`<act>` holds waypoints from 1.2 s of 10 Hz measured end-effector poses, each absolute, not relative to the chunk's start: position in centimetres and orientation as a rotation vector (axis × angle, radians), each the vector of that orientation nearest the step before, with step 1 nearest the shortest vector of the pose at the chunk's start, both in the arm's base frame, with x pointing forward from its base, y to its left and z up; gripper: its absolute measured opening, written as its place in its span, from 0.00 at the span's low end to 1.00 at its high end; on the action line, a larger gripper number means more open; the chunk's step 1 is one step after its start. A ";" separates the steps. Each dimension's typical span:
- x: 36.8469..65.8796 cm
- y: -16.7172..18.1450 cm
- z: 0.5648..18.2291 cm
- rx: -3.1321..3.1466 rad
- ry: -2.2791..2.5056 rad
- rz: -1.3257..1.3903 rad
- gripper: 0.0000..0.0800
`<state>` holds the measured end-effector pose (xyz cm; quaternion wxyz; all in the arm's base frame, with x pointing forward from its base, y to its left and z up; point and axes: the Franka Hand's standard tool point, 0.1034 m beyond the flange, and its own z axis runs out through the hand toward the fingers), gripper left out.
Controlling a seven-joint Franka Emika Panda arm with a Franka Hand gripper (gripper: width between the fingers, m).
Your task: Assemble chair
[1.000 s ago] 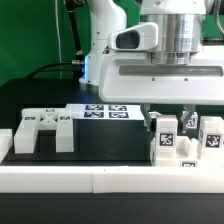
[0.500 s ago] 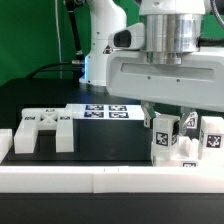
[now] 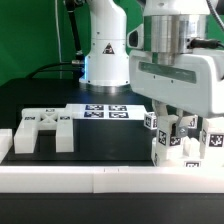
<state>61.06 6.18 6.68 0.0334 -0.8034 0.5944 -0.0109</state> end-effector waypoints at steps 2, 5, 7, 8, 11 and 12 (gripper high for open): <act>61.1 6.2 6.7 -2.367 1.952 -0.024 0.36; 61.0 6.2 6.6 -2.421 1.887 -0.025 0.60; 61.0 6.0 6.6 -2.496 1.791 -0.025 0.80; 61.0 6.0 6.6 -2.621 1.608 -0.034 0.80; 61.1 5.8 6.6 -2.837 1.195 -0.055 0.81; 61.1 5.4 6.6 -2.892 1.060 -0.062 0.81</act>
Offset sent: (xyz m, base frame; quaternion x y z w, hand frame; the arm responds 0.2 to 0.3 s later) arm 0.0000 0.0000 0.0000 0.0000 0.0000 0.0000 1.0000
